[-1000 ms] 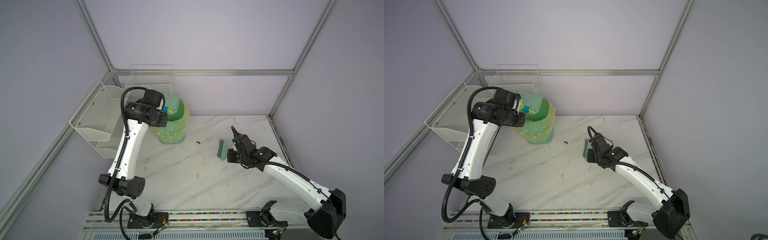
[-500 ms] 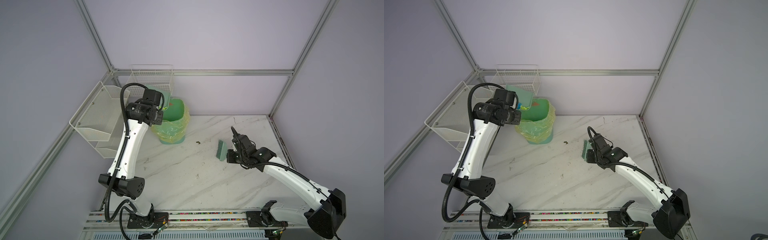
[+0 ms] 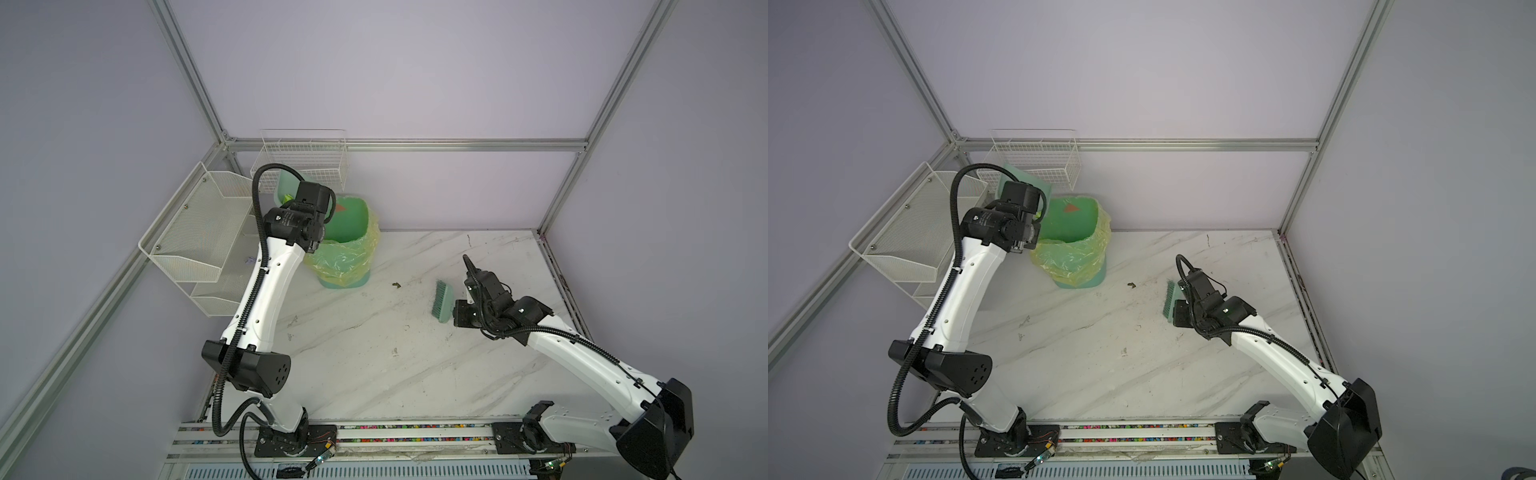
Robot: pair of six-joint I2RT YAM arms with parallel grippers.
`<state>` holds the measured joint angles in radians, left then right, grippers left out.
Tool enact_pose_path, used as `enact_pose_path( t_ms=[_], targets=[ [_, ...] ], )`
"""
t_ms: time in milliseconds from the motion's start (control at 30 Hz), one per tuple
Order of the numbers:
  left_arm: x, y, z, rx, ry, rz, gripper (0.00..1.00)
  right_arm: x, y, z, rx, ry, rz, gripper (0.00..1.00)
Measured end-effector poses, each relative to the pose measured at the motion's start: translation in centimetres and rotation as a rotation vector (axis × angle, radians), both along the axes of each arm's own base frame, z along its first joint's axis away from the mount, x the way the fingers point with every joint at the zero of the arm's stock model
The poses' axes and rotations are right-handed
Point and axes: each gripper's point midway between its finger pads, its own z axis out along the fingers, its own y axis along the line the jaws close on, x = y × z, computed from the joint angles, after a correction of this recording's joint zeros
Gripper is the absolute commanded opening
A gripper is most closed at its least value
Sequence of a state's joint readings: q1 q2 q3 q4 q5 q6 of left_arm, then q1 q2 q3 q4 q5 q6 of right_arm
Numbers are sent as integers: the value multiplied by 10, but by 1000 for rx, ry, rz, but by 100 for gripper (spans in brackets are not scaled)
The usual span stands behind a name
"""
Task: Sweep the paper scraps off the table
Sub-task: 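Hold the dustpan over the green bin with the left gripper, then tip the dustpan with the left gripper to dump scraps into the bin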
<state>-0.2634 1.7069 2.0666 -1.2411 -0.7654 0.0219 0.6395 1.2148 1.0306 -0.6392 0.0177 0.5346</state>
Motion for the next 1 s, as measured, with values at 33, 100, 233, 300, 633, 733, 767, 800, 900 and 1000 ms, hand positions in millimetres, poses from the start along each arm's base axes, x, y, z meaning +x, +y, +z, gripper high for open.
enact_pose_path(
  t_ms=[33,100,233,300,633,733,767,800,900,1000],
  targets=[
    [2,-2,-4,29,13,-1,0,0,0,0,1,-1,0,0],
    [7,-7,-10,83,34,-4,0,-1,0,1,4,-3,1,0],
    [16,-13,-19,225,64,0,0,-2,0,4,15,-11,4,0],
    [18,-15,-21,302,74,10,0,-3,-1,5,21,-17,4,0],
    [26,-20,-16,648,113,79,0,-4,0,5,33,-27,8,0],
    [26,-20,-18,706,113,92,0,-4,0,6,35,-29,9,0],
    [26,-19,-17,722,105,94,0,-4,0,6,36,-29,9,0],
    [25,-20,-16,743,101,92,0,-4,0,6,36,-30,9,0],
    [24,-23,-9,794,91,103,0,-3,1,7,40,-34,9,0],
    [24,-24,0,820,96,127,0,-2,2,8,44,-39,10,0]
  ],
)
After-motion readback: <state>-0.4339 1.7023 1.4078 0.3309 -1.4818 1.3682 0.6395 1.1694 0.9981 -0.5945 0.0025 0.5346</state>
